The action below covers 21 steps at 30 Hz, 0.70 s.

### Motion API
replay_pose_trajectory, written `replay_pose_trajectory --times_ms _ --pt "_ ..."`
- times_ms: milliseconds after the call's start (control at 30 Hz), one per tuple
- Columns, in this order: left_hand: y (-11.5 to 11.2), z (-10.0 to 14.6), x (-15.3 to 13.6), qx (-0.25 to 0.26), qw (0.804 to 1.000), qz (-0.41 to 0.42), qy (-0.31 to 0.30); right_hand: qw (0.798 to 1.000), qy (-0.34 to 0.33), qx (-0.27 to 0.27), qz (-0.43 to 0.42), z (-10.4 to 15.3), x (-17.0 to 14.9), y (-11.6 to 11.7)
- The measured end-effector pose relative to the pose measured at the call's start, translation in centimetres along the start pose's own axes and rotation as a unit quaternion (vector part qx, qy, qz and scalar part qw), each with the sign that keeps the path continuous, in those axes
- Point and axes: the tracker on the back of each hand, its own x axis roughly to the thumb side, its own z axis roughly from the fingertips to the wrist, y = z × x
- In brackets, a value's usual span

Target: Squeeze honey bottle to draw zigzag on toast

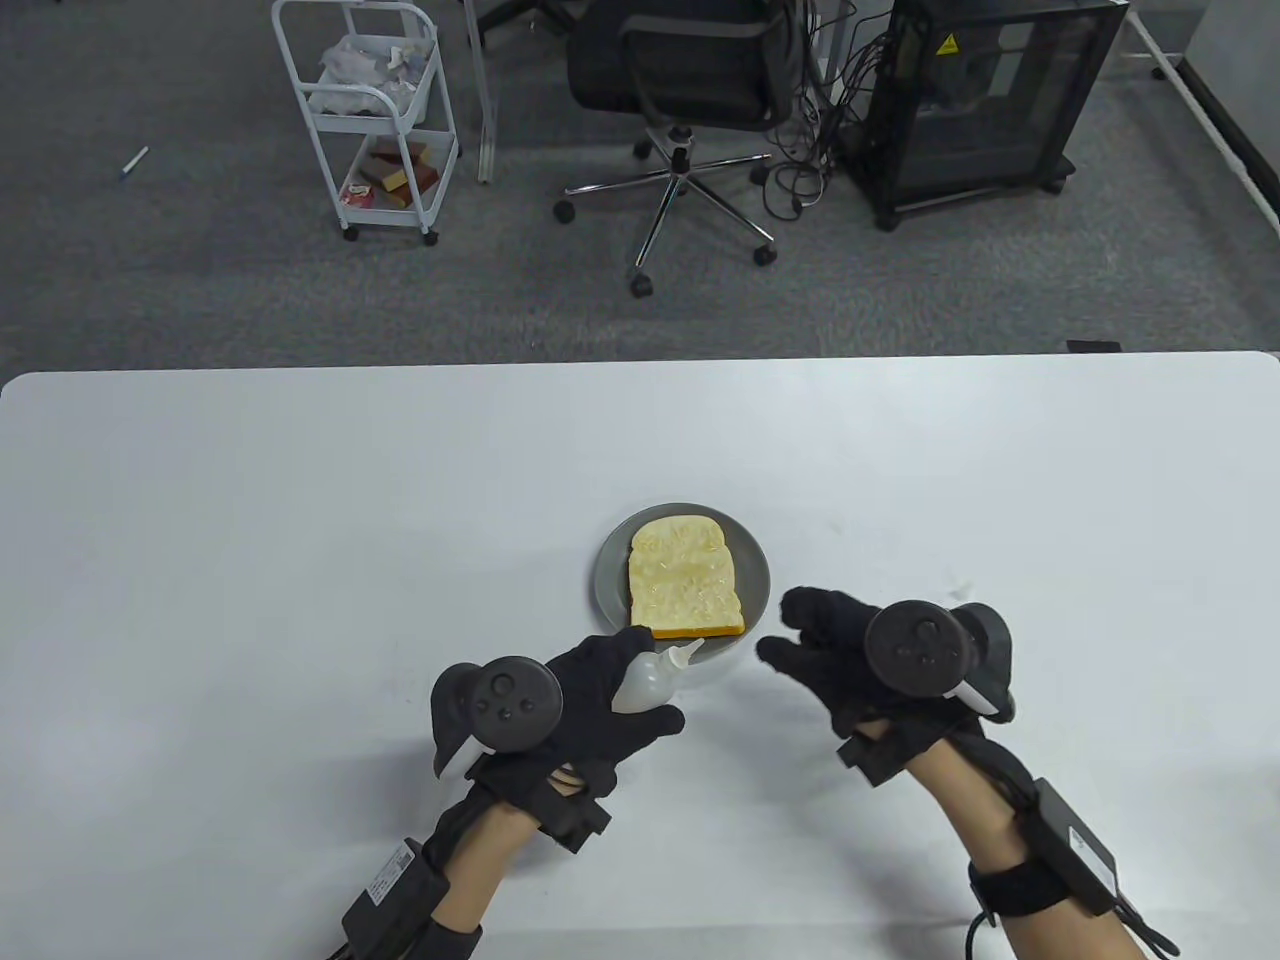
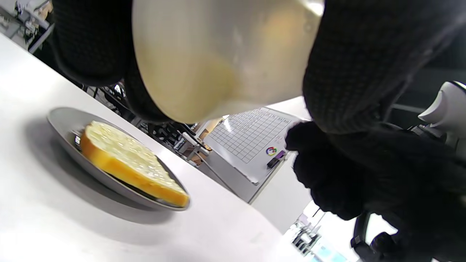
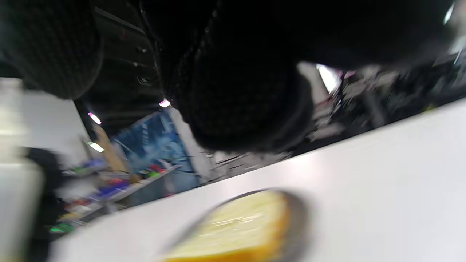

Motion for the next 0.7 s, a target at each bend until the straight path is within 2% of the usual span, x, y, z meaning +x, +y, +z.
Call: replay_pose_trajectory --times_ms 67,200,367,500,700 --pt "-0.2 0.2 0.0 0.0 0.999 0.04 0.008 0.996 -0.006 0.007 -0.091 0.0 1.1 1.6" --pt "-0.4 0.2 0.4 -0.004 0.997 0.074 0.004 0.996 -0.02 -0.005 -0.092 -0.1 2.0 3.0" --pt "-0.6 0.2 0.8 -0.009 0.998 0.069 -0.006 0.982 -0.027 -0.022 -0.184 -0.1 2.6 4.0" --pt "-0.9 0.2 0.7 -0.016 0.997 0.069 -0.017 0.98 -0.052 -0.043 -0.186 0.1 2.4 3.7" --pt "-1.2 0.0 -0.4 -0.047 0.986 0.161 -0.011 0.972 -0.035 -0.085 -0.216 1.1 1.9 2.4"
